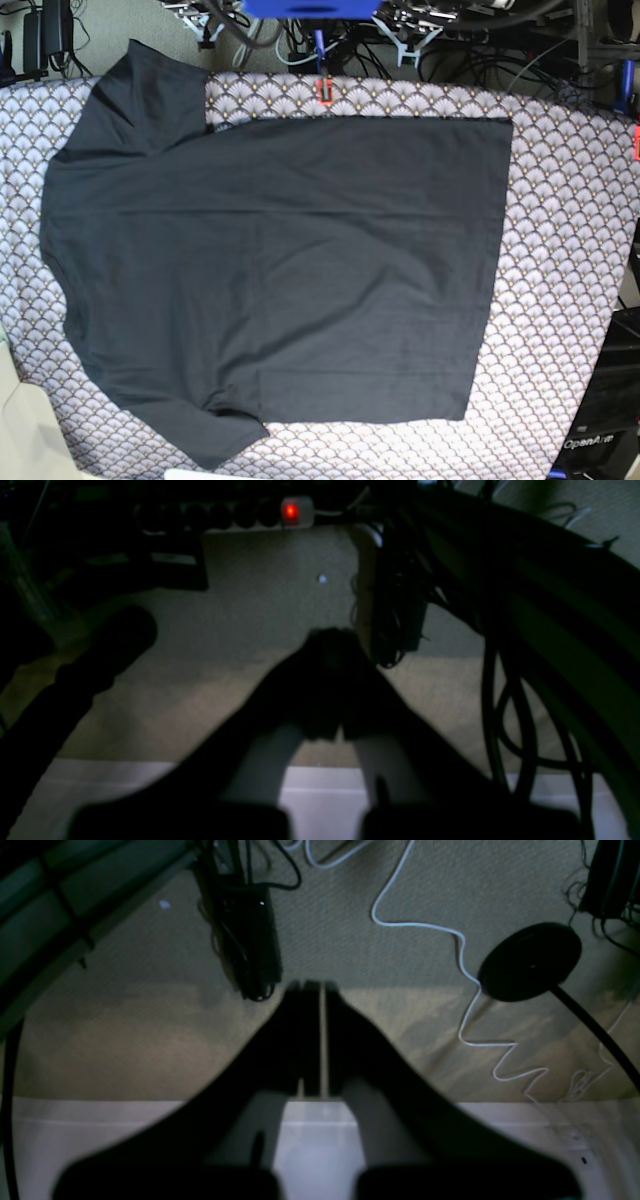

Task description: Fold the T-shirt properly

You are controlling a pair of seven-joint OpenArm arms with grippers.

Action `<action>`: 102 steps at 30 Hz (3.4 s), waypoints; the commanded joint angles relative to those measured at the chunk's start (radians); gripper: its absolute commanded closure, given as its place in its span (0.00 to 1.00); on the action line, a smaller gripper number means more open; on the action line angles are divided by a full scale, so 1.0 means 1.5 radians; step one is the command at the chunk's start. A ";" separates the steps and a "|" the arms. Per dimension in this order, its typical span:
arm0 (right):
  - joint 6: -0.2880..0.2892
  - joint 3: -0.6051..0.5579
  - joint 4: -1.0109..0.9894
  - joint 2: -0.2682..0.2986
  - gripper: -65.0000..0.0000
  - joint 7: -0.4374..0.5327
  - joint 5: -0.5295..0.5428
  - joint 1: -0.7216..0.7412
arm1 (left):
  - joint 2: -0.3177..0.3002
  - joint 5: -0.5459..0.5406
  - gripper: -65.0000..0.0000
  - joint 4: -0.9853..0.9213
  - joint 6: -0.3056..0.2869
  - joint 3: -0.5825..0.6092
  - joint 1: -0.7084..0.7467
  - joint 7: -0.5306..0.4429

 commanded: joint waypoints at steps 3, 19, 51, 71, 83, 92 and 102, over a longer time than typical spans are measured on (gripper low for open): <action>-0.012 0.002 -0.001 -0.001 1.00 -0.001 0.006 -0.002 | 0.000 0.003 1.00 0.001 0.001 0.001 0.002 -0.002; -0.012 0.002 -0.001 -0.001 1.00 -0.001 0.007 -0.002 | -0.010 0.002 1.00 0.001 0.001 0.000 0.002 0.001; -0.011 0.001 -0.001 0.054 1.00 0.219 0.007 -0.116 | -0.035 -0.001 1.00 0.000 -0.003 -0.001 0.068 -0.142; -0.010 0.080 -0.001 0.102 1.00 0.921 0.008 -0.401 | -0.052 -0.053 1.00 0.000 -0.005 -0.003 0.352 -0.798; -0.011 0.081 0.236 0.102 1.00 0.918 0.008 -0.512 | -0.029 -0.081 1.00 0.349 -0.005 0.003 0.549 -0.876; -0.010 0.114 0.725 0.096 1.00 0.802 0.085 -0.725 | -0.083 -0.088 1.00 0.944 0.002 -0.004 0.769 -0.566; -0.009 0.151 1.217 0.099 1.00 0.413 0.100 -0.805 | -0.087 -0.128 1.00 1.309 0.003 -0.108 0.758 -0.182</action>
